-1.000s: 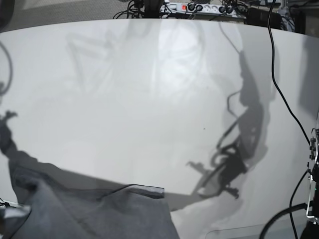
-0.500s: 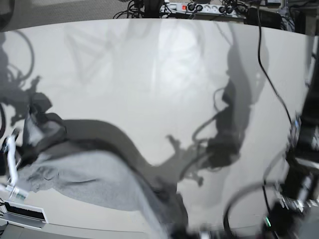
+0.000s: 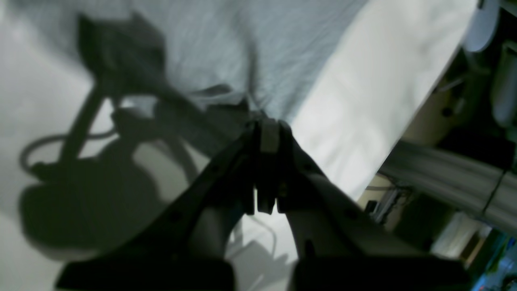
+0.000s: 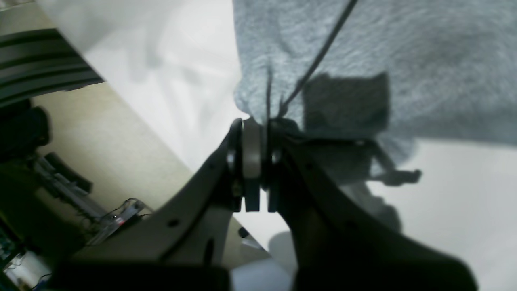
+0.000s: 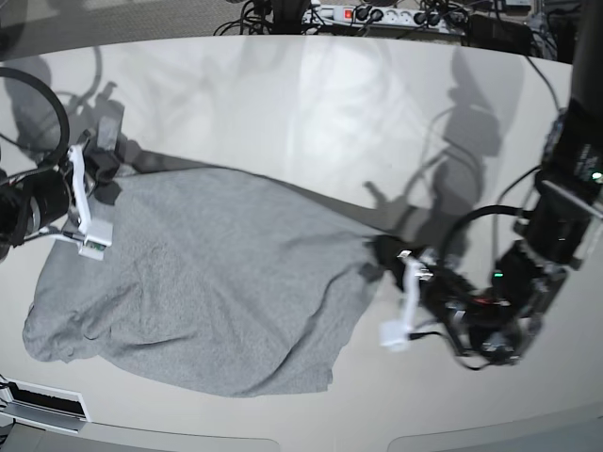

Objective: Layout the t-shirt on the table in an organized manner, then fold the t-shirt properly
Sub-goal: 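Lower the shirt flat with both grippers and release it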

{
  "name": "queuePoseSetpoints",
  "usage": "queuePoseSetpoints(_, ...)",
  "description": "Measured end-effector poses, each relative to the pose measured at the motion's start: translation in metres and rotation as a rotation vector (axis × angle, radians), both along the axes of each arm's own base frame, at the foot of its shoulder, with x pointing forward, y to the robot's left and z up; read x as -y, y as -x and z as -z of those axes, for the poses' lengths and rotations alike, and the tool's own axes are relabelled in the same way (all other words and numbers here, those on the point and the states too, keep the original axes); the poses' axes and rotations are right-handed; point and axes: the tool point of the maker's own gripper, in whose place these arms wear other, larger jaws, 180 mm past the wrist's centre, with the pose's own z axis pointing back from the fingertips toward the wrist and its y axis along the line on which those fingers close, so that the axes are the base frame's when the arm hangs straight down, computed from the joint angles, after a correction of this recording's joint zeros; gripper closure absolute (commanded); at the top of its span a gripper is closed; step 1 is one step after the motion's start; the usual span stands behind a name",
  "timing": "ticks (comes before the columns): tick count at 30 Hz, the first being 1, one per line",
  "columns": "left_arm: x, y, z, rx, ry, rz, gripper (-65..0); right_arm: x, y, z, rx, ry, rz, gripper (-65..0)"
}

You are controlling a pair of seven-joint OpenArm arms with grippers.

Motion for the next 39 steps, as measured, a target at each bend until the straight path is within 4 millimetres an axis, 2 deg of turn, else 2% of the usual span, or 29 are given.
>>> queuePoseSetpoints(3,-0.027,-0.011,-0.012,0.028,-0.018,-0.049,0.0,0.001,0.011,0.006,-0.03,0.004,0.001,0.0)
queuePoseSetpoints(5,-0.032,-0.011,-0.017,0.025,0.012,-0.076,0.0,0.001,0.014,0.008,-0.037,0.004,0.0,0.0)
queuePoseSetpoints(10,-0.042,0.005,-0.011,-0.036,0.026,-0.095,0.0,0.003,0.027,0.015,-0.07,0.005,0.004,0.0)
queuePoseSetpoints(13,-0.039,0.016,-0.01,-0.076,0.107,-0.135,0.0,0.004,0.046,0.024,-0.118,0.008,0.004,0.0)
queuePoseSetpoints(15,-0.026,0.027,-0.01,-0.124,0.211,-0.167,0.0,0.0,0.056,0.026,-0.149,-0.017,0.007,0.0)
queuePoseSetpoints(18,-0.021,0.052,0.012,-0.191,0.2,-0.156,0.0,-0.011,0.064,0.023,-0.181,-0.085,0.017,0.0)
queuePoseSetpoints(22,-0.016,0.076,0.03,-0.25,0.212,-0.165,0.0,-0.012,0.07,0.025,-0.197,-0.092,0.02,0.0)
queuePoseSetpoints(27,-0.031,0.099,0.045,-0.301,0.186,-0.19,0.0,-0.008,0.08,0.03,-0.22,-0.077,0.019,0.0)
queuePoseSetpoints(31,-0.053,0.093,0.037,-0.277,0.147,-0.217,0.0,0.005,0.079,0.025,-0.22,-0.052,0.024,0.0)
queuePoseSetpoints(36,-0.057,0.087,0.026,-0.247,0.145,-0.217,0.0,0.03,0.078,0.018,-0.216,0.009,0.028,0.0)
queuePoseSetpoints(37,-0.057,0.087,0.026,-0.256,0.135,-0.236,0.0,0.033,0.078,0.017,-0.216,0.018,0.029,-2.6)
queuePoseSetpoints(38,-0.058,0.086,0.026,-0.263,0.128,-0.254,-3.2,0.035,0.077,0.016,-0.214,0.023,0.029,-7.1)
queuePoseSetpoints(39,-0.057,0.086,0.025,-0.265,0.124,-0.259,-9.4,0.036,0.077,0.016,-0.214,0.026,0.03,-11.8)
